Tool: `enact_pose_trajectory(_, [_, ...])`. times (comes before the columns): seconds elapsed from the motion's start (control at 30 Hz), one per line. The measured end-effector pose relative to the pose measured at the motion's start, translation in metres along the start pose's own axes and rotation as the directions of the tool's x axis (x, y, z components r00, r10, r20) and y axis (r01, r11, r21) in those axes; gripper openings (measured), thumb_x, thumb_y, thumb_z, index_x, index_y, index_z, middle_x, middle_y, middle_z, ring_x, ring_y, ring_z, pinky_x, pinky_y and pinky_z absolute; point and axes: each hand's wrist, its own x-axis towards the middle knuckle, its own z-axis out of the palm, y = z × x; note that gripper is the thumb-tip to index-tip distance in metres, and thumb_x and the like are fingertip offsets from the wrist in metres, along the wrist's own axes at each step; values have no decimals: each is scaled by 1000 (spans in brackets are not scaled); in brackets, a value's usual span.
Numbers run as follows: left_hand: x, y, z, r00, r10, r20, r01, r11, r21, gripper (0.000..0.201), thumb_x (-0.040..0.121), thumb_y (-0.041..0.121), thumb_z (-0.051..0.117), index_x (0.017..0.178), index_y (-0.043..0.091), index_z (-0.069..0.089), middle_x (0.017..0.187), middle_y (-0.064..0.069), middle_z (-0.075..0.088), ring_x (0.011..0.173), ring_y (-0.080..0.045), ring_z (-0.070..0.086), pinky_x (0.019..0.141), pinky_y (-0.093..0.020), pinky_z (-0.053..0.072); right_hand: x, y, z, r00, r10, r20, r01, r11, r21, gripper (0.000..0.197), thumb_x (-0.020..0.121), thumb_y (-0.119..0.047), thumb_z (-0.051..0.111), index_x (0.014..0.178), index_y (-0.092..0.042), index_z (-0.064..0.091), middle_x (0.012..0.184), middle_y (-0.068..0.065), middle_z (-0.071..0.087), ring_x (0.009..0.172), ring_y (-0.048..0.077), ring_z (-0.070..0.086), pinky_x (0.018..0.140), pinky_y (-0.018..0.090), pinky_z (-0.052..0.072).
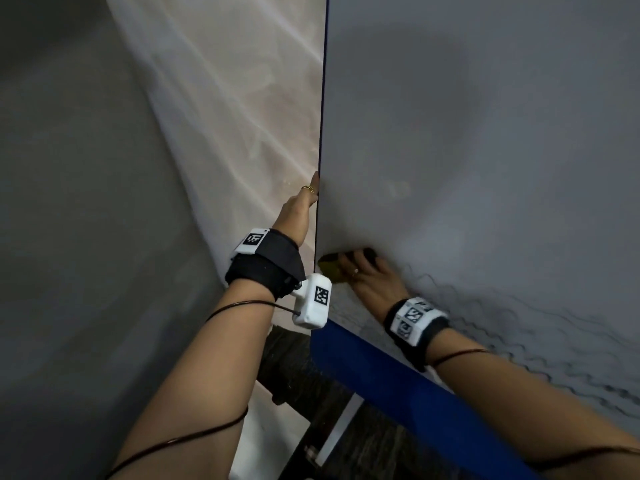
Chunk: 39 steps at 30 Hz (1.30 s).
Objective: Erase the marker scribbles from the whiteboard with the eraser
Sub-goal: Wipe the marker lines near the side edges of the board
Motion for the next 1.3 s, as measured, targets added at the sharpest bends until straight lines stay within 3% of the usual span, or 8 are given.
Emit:
enact_pose_trajectory(0.13, [9, -3, 6, 998, 40, -58, -36, 997, 74, 42, 92, 44, 36, 119, 24, 61, 122, -2, 61, 115, -16, 53, 99, -31, 39, -41, 40, -13, 874, 132, -468, -152, 988, -4, 39, 72, -19, 73, 110, -18, 71, 129, 5, 58, 115, 30, 37, 80, 34, 24])
enact_pose_trajectory(0.2, [5, 8, 11, 997, 48, -55, -43, 996, 79, 43, 88, 35, 41, 125, 22, 55, 124, -7, 59, 108, -19, 54, 93, -30, 40, -44, 46, -23, 837, 233, -495, -223, 971, 81, 41, 79, -17, 48, 113, -22, 70, 125, 5, 62, 113, 31, 37, 77, 34, 23])
enact_pose_trajectory(0.4, [-30, 11, 22, 978, 208, -29, -207, 978, 24, 88, 59, -6, 46, 143, 13, 28, 121, -5, 41, 105, -19, 45, 65, -9, 45, -61, 10, 18, 967, 105, -231, -119, 992, -49, 42, 55, -21, 88, 95, -22, 77, 123, -2, 63, 111, 30, 39, 82, 38, 27])
enact_pose_trajectory(0.67, [-22, 5, 29, 964, 250, -91, -224, 947, 230, 105, 44, 8, 47, 144, 12, 18, 133, -16, 31, 124, -36, 37, 100, -47, 42, -95, 51, -20, 657, 362, -661, -408, 908, 92, 56, 89, -4, 32, 137, -32, 35, 145, -9, 29, 117, 31, 35, 83, 36, 21])
enact_pose_trajectory(0.83, [-11, -5, 25, 953, 292, -78, -257, 918, 304, 100, 50, 10, 46, 146, 9, 15, 135, -18, 30, 127, -34, 37, 107, -44, 36, -82, 8, 26, 897, 198, -396, -227, 973, -28, 69, 52, -10, 88, 116, -24, 67, 129, 0, 60, 112, 32, 38, 80, 38, 26])
enact_pose_trajectory(0.97, [-19, -6, 36, 944, 311, -114, -256, 903, 346, 100, 70, 0, 58, 150, 9, 0, 151, -17, 10, 140, -34, 16, 115, -42, 20, -115, 29, 15, 830, 202, -519, -258, 966, -36, 45, 81, -16, 54, 123, -30, 60, 135, -6, 47, 114, 30, 38, 79, 35, 23])
enact_pose_trajectory(1.13, [-65, -11, 80, 614, 760, 211, -678, 372, 633, 90, 65, 2, 42, 148, 28, 19, 156, -14, 6, 143, -35, 5, 108, -56, 1, -140, 60, -5, 601, 379, -704, -502, 864, 37, 49, 103, -10, 24, 125, -39, 56, 147, -15, 30, 114, 25, 41, 86, 36, 21])
enact_pose_trajectory(1.3, [-63, -18, 101, 560, 741, 372, -668, 137, 732, 109, 57, -8, 56, 146, 35, 8, 155, -1, -1, 142, -23, -2, 106, -61, -3, -147, 28, 51, 828, 200, -523, -268, 962, -57, 76, 70, -9, 74, 133, -30, 38, 148, -8, 27, 117, 32, 38, 79, 40, 25])
